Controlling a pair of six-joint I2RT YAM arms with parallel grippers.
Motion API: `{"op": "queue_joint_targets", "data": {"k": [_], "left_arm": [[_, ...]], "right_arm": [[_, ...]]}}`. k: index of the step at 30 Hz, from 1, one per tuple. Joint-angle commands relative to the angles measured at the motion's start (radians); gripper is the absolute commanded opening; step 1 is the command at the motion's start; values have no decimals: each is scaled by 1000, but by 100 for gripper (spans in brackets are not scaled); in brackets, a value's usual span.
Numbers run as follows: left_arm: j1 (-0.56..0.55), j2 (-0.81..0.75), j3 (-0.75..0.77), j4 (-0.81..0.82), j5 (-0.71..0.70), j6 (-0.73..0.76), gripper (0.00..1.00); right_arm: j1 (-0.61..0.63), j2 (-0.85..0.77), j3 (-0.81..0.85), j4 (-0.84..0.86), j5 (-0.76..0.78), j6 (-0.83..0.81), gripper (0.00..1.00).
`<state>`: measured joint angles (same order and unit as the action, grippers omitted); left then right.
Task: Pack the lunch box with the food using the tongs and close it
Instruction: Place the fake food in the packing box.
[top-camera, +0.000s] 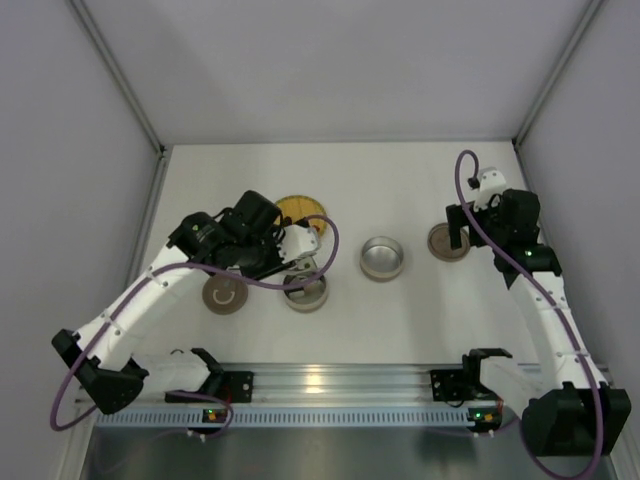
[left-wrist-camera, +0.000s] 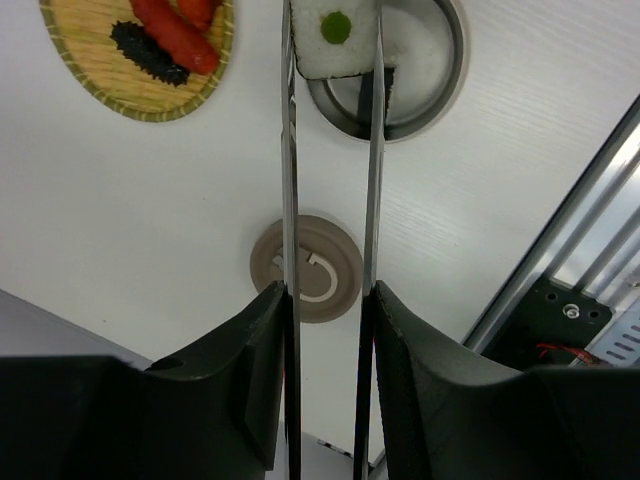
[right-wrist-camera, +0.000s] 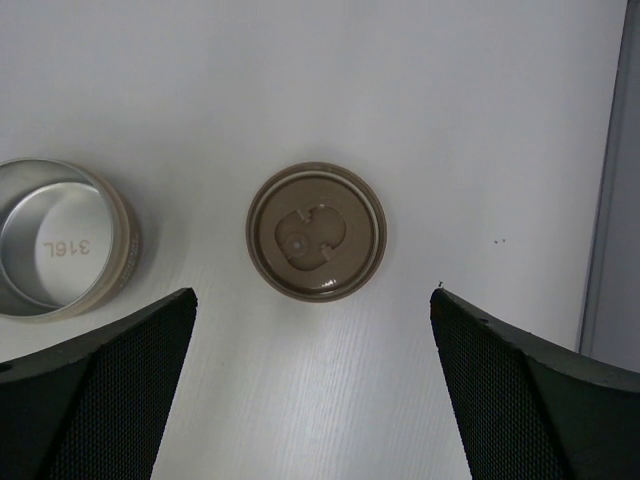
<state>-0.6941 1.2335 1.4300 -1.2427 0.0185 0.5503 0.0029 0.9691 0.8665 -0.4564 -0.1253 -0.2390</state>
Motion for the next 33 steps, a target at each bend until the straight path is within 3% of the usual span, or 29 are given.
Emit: {"op": "queue_joint_targets", "data": {"k": [1,5,21,33], "left_arm": [[-64,-26,-37,-9,-67,-67,23],[-108,-6,-74,-6,-97,-84,25],[-113,58,-69,-29,-80,-50,42],[-124,83,-65,-38,-45,-55,43]], "right_arm": [[6,3,62,4,-19,17,99],[6,-6,54,-2,-7,9,99],[6,-7,39,9,6,0,99],[6,-12,29,13,6,-3,99]]}}
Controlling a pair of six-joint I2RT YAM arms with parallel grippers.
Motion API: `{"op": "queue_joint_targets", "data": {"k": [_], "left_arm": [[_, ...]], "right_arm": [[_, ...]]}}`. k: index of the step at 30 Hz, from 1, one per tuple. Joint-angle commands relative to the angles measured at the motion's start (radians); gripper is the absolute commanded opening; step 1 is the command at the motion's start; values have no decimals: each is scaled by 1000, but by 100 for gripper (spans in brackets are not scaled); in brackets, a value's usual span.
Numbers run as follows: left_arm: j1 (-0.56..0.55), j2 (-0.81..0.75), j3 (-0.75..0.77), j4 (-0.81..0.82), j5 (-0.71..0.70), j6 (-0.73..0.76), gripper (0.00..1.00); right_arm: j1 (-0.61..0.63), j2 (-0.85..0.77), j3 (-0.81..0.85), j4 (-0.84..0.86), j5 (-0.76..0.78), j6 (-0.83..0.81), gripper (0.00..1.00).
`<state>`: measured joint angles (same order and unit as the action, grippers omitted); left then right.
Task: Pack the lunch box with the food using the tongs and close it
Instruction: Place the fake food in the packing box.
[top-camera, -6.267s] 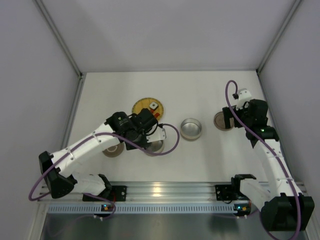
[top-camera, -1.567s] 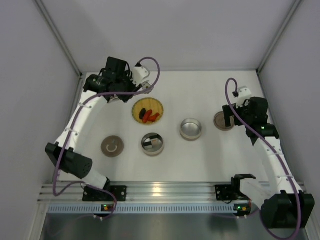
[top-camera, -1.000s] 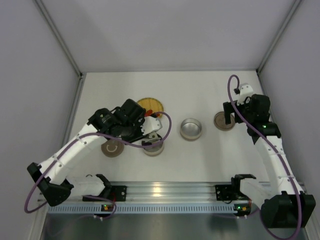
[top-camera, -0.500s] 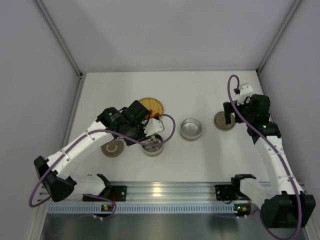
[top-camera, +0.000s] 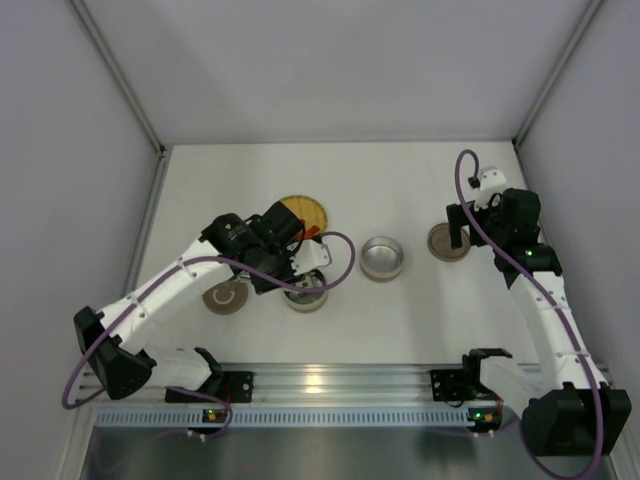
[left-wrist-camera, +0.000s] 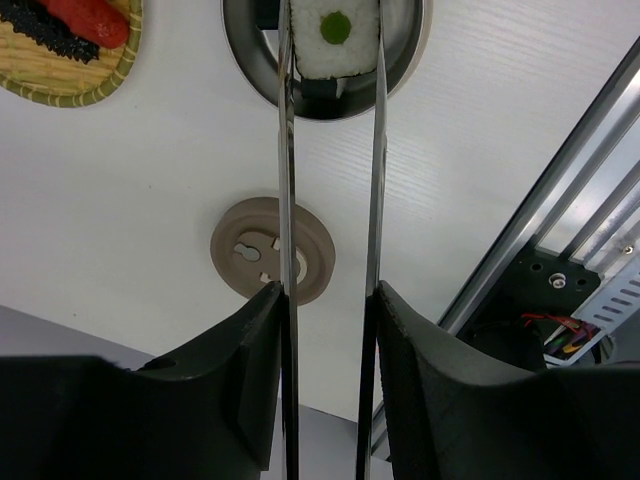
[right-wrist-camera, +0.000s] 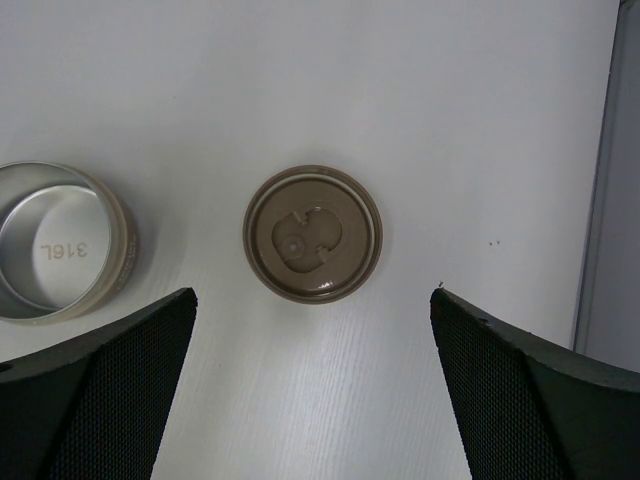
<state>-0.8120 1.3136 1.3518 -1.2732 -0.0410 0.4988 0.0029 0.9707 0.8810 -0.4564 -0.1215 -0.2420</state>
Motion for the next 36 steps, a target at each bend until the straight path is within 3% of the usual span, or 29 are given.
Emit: {"op": "queue_joint_targets", "data": {"k": [1,14,24,30,36], "left_arm": [[-6,7,13,-3,13,-3,44],[-6,38,13,37,0,-9,56],[0,29,193,44,-31,-11,53],[124,98,323,15,9,27,53],[358,222,388,32,101,50,53]], "right_arm": [[6,-15,13,13,3,-2,99],[8,-24,13,10,8,-13,100],[8,-24,15,8,6,-14,99],[6,-18,13,9,-6,-11,99],[6,-26,16,1,3,-19,99]]}}
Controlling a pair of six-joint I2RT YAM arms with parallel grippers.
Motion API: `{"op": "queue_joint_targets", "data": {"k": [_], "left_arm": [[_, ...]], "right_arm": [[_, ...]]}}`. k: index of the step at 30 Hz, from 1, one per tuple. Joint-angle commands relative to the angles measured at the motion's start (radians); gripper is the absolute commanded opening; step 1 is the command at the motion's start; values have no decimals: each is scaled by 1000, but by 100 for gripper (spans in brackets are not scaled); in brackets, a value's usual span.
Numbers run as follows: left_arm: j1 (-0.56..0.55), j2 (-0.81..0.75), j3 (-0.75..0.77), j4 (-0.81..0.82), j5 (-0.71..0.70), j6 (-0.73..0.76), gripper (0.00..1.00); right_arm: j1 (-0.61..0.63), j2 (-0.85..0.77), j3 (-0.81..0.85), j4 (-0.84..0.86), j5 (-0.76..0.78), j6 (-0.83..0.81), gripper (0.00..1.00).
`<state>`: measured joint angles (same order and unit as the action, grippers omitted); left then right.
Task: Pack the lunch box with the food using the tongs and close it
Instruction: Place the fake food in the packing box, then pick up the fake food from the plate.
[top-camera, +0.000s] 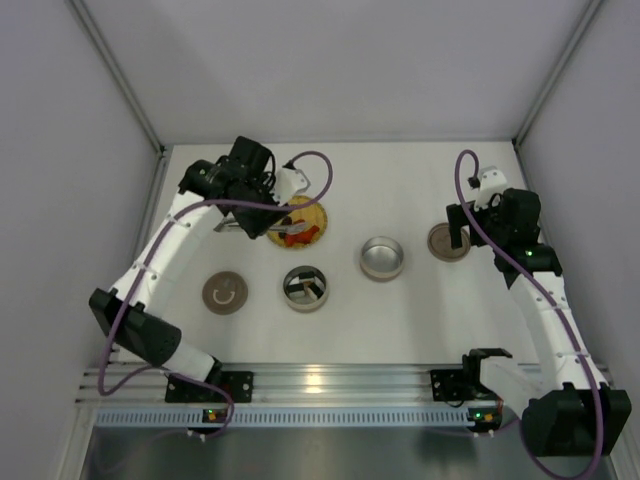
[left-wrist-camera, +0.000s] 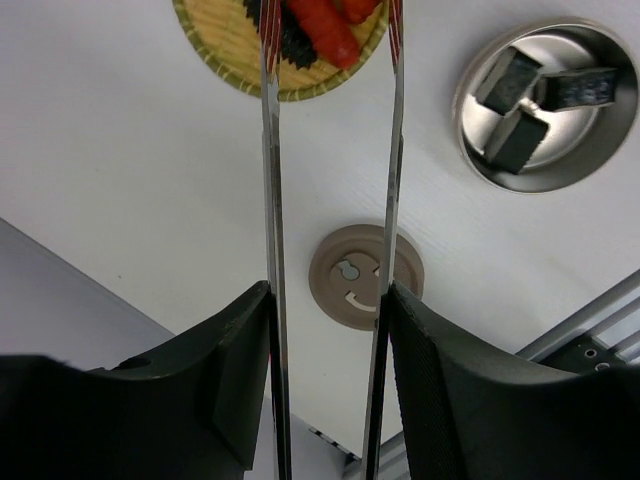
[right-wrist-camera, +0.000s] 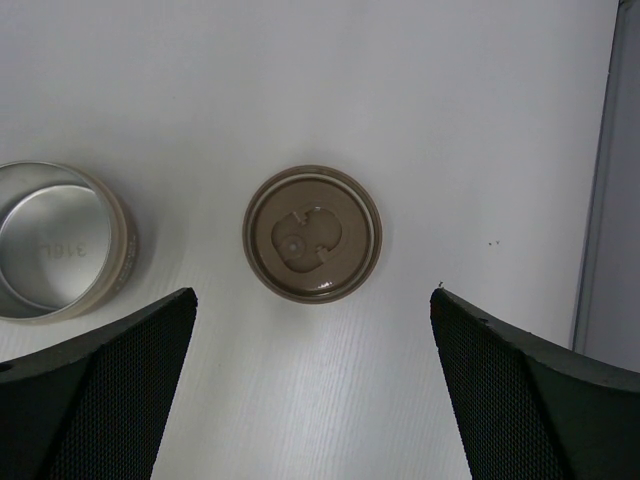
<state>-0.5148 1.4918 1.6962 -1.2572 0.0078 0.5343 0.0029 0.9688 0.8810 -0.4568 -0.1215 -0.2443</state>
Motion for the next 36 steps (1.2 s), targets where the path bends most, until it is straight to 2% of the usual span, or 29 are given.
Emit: {"op": "queue_joint_targets", "data": {"k": [1,6,18,27,36], "left_arm": [[85,67,46,24,52,12,53],[105,93,-1,93,17,-40,51],[127,193,10,166,-83,-174,44],[127,196,-1,148,21,-146,47],[111,219,3,136,41,-152,49]], "right_arm": [[8,-24,13,0,5,-18,99],[8,-28,0,4,10,-24,99],[6,-27,-19,12,17,-33,99],[8,-27,-31,18,20,-36,99],[8,-13,-30,27,14,-26,99]]}}
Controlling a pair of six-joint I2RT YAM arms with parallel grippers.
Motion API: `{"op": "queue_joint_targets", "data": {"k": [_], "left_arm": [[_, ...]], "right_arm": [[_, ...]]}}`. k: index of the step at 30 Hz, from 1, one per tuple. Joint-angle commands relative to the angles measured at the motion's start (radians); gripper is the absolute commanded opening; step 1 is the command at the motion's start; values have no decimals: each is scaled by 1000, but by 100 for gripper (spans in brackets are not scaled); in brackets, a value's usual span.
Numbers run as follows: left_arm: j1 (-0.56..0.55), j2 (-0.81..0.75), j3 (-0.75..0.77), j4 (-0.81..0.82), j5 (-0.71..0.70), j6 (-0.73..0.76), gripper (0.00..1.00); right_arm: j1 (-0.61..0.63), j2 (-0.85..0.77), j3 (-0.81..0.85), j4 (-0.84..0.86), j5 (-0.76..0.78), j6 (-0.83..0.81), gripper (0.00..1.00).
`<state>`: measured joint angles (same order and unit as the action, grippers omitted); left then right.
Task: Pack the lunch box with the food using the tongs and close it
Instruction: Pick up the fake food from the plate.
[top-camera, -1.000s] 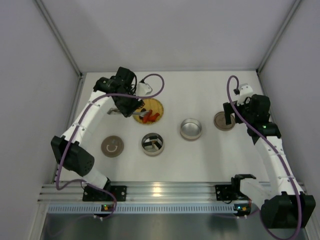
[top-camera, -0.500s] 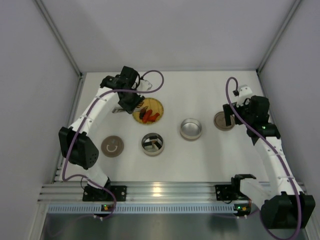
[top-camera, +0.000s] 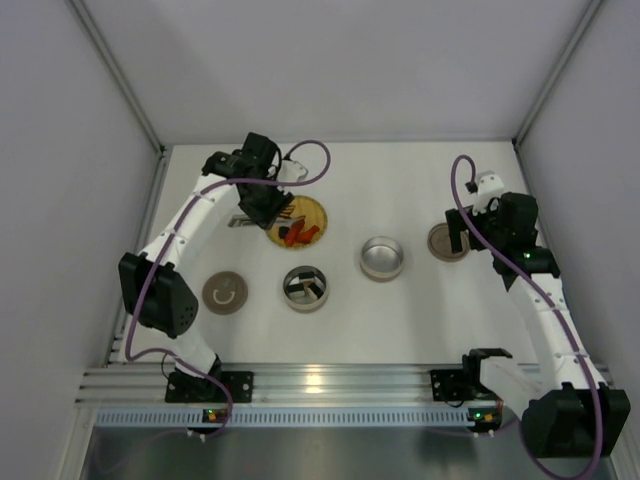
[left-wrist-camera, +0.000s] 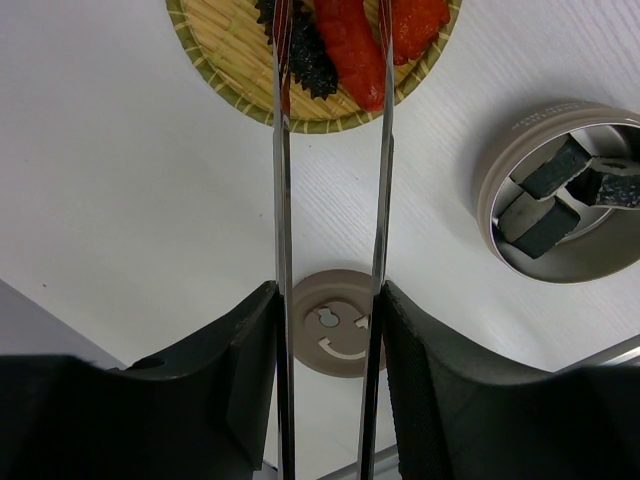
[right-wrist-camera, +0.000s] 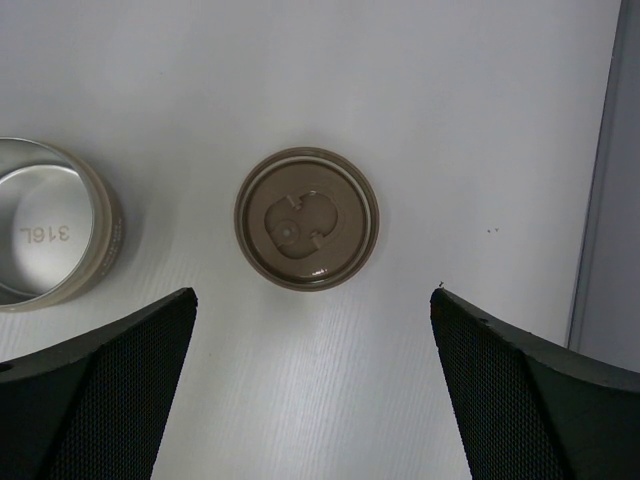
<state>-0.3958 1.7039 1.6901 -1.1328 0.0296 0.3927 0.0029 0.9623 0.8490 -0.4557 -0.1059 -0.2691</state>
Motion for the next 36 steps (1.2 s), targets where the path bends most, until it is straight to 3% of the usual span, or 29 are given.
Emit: {"op": "queue_joint_targets", "data": {"k": [1,36], "left_arm": [[-8,10,10,16,13,-14,49],[-9,186,118,1,-10,-15,45]], "right_arm": [[6,-7,2,25,-3,1,99],[6,0,-8,40,20,-12,99]]}}
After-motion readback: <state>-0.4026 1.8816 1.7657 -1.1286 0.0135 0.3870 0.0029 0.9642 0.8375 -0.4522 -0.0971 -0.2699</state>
